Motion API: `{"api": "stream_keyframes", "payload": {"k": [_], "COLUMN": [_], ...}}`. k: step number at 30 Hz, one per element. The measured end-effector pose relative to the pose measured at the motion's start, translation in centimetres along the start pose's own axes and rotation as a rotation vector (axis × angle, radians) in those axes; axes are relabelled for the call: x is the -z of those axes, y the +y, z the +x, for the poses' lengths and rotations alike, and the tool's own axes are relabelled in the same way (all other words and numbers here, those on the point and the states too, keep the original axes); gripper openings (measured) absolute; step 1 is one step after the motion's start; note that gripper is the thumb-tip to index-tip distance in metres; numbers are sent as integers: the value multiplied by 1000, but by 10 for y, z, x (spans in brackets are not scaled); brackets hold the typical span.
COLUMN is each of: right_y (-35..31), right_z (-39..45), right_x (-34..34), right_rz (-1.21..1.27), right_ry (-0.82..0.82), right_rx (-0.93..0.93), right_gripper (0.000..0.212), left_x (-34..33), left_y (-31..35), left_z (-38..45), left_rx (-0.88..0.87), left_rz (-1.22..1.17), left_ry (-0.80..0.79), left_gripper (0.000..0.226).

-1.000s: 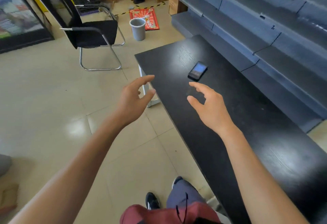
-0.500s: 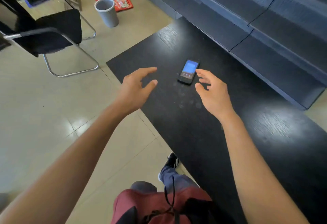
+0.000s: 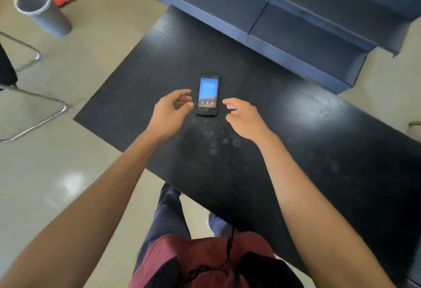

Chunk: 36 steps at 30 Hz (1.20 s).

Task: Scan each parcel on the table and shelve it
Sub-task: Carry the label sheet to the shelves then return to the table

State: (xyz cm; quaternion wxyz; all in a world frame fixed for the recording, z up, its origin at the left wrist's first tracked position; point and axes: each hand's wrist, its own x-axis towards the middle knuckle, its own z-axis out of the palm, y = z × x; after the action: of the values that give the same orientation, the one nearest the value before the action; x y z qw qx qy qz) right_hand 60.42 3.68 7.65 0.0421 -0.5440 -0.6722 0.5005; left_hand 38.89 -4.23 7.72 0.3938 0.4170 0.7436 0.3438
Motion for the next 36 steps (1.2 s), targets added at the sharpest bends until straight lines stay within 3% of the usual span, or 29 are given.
{"api": "stream_keyframes", "payload": {"k": [11, 15, 19, 23, 36], "right_y": [0, -1, -2, -10, -87], "right_z": [100, 122, 131, 140, 184], "right_x": [-57, -75, -88, -99, -186], "right_rz": [117, 238, 285, 252, 348], "right_ry": [153, 209, 326, 336, 187], "right_rx": [-280, -437, -568, -590, -513], "right_gripper": [59, 69, 62, 44, 22], "left_x": [-10, -15, -19, -9, 91], "left_y": [-49, -59, -60, -68, -125], "left_z": [124, 139, 146, 151, 171], "left_rx": [421, 457, 460, 438, 362], "left_rz": [-235, -218, -237, -213, -49], "left_ry": [-314, -402, -467, -447, -219], "left_gripper": [37, 43, 43, 47, 45]}}
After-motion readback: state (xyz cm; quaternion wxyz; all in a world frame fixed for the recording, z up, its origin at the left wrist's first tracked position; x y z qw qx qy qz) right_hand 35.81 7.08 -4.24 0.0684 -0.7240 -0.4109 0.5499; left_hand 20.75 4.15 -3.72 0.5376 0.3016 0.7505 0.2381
